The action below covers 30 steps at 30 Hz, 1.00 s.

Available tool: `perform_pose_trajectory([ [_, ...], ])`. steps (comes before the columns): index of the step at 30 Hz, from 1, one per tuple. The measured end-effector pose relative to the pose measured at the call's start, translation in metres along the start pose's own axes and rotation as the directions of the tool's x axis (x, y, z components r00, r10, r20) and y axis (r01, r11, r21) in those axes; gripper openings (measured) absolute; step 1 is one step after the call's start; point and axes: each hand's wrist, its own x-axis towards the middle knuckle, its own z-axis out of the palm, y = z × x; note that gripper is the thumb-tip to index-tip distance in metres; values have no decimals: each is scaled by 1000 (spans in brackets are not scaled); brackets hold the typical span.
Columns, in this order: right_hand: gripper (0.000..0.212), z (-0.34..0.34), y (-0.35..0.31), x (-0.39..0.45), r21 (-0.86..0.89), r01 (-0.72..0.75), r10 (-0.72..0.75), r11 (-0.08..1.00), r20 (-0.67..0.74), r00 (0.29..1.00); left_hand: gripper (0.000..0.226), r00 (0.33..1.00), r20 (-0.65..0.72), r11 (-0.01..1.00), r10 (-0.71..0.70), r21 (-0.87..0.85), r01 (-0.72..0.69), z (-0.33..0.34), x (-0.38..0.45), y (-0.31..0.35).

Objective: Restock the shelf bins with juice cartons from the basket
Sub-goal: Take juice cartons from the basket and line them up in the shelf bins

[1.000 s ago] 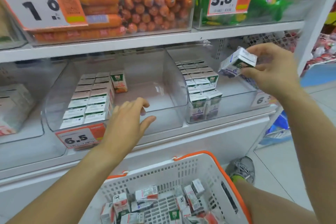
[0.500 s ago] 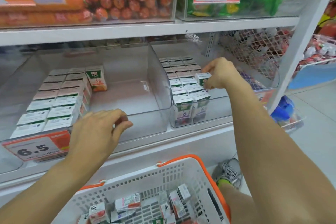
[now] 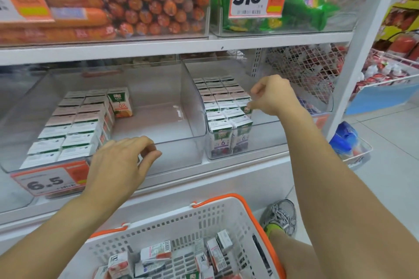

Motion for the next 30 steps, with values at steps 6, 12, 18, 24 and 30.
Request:
perform_pose_trajectory([
  [6,12,16,-19,-119,339,322,-255,884,-228,940,12,966,-254,923,-56,-382,-47,-12,-18,39],
  [12,13,125,65,-220,215,131,-228,968,531,816,15,787,613,858,72,-440,264,54,-97,68],
  [18,34,194,140,-268,-113,244,-16,963,881,473,27,268,957,747,-113,-96,658,118,-234,53],
  [24,69,226,164,-277,-307,469,9,829,844,536,45,176,957,579,-228,-12,815,156,-289,72],
  [30,43,236,160,-274,-384,491,45,782,821,569,42,206,961,461,-184,-101,882,187,-275,102],
])
